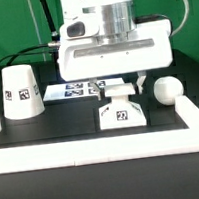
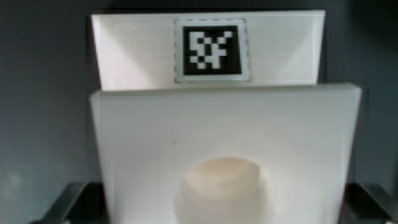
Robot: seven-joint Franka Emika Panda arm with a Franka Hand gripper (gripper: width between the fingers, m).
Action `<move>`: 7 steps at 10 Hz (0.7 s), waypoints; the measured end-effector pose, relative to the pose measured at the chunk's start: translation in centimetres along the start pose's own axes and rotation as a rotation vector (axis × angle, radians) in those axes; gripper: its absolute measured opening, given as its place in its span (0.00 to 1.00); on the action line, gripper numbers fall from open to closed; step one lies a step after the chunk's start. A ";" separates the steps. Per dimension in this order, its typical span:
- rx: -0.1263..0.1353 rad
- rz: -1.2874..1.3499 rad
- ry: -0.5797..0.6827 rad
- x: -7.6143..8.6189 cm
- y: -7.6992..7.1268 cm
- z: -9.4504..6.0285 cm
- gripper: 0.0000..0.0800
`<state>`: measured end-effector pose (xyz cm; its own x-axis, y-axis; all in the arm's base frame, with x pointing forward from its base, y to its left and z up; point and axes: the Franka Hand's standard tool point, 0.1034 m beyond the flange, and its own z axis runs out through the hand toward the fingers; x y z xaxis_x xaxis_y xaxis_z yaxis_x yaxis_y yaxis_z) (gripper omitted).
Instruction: Assemble lamp
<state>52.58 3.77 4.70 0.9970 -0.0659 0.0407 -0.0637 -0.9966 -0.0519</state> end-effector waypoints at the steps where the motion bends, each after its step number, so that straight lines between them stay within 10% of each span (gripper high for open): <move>1: 0.002 -0.003 0.012 1.0 -0.3 0.0 0.67; 7: 0.017 -0.035 0.064 5.6 -3.6 0.3 0.67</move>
Offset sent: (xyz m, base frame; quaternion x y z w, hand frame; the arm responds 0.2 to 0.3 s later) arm 0.0328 0.0133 -0.0059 -0.0045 0.0045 0.0047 1.0000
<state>58.38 7.01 4.86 0.9938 -0.0340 0.1062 -0.0271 -0.9974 -0.0661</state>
